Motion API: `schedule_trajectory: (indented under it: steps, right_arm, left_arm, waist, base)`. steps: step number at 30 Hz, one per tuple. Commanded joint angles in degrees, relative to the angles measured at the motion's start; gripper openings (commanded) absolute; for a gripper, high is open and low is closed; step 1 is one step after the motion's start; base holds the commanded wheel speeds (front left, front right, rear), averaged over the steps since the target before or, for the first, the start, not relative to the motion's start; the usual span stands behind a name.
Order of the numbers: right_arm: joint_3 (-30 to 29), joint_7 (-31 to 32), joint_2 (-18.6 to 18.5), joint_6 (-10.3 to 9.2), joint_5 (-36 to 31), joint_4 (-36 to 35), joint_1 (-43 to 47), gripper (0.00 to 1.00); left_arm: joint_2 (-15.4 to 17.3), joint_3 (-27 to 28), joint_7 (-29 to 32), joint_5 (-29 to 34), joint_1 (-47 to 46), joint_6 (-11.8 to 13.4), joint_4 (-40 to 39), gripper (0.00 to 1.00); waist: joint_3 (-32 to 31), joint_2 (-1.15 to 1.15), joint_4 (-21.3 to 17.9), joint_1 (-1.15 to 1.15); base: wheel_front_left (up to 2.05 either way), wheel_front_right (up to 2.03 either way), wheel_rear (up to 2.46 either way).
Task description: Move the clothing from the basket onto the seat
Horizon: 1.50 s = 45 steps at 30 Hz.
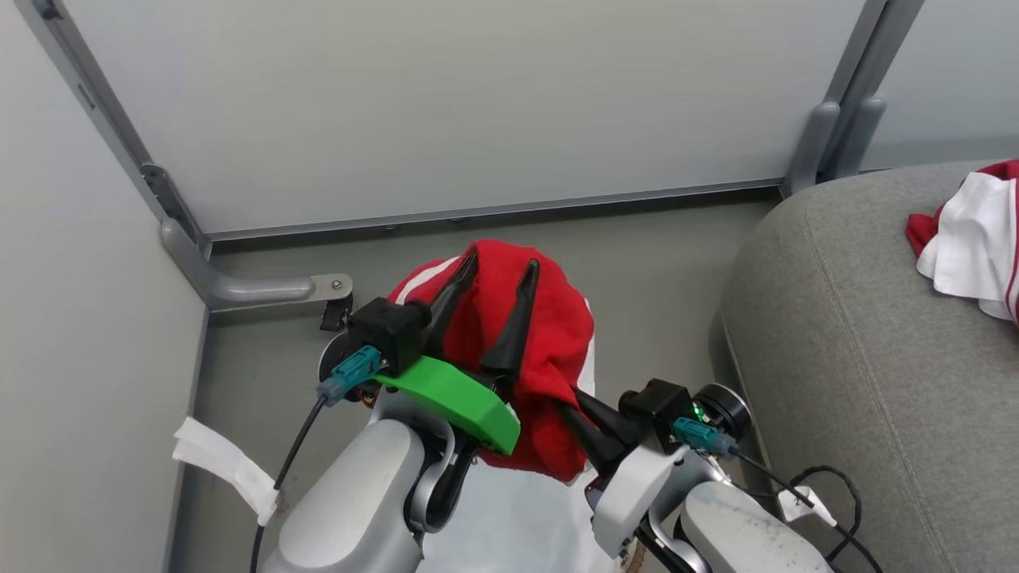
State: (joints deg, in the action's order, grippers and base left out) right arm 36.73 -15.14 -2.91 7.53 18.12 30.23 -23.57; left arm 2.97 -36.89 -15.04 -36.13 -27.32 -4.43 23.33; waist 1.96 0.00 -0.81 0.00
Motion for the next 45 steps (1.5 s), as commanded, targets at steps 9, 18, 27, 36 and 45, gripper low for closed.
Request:
schedule_trajectory:
  steps: [9,18,27,36,45]
  right_arm:
    - [-4.33,-0.01,-0.13,-0.08,0.48,-6.69,6.3,0.0]
    - [-8.44,-0.01,-0.13,-0.08,-0.27,-11.83,10.29,0.0]
    - [-16.75,-0.01,-0.05,-0.08,-1.75,-16.87,12.81,0.0]
    - [-23.7,-0.01,-0.39,-0.08,-7.64,-22.35,6.7,0.0]
    - [-27.17,0.0,-12.34,-0.08,-12.0,-23.66,-14.51,0.0]
  left_arm:
    - [1.25,2.05,-0.08,1.68,2.06,-0.08,0.95,1.0]
    - [1.18,4.71,-0.08,3.56,4.46,-0.9,1.25,1.0]
    - [0.7,4.68,-0.08,6.17,3.32,-2.17,2.77,1.0]
    - [0.56,3.64,-0.08,8.04,1.36,-2.9,3.43,1.0]
    - [1.89,2.94,-0.08,9.33,2.18,-3.11,1.75,1.0]
  waist:
    - [0.7,0.0,-12.45,0.0]
    - [1.2,0.0,-25.02,0.0]
    - [3.19,0.0,-30.1,0.0]
    - [6.23,0.0,-30.61,0.0]
    - [10.29,0.0,-30.36,0.0]
  base:
    - [0.0,0.0,0.0]
    - [0.0,0.0,0.0]
    - [0.0,0.0,0.0]
    - [0.0,0.0,0.0]
    - [0.0,0.0,0.0]
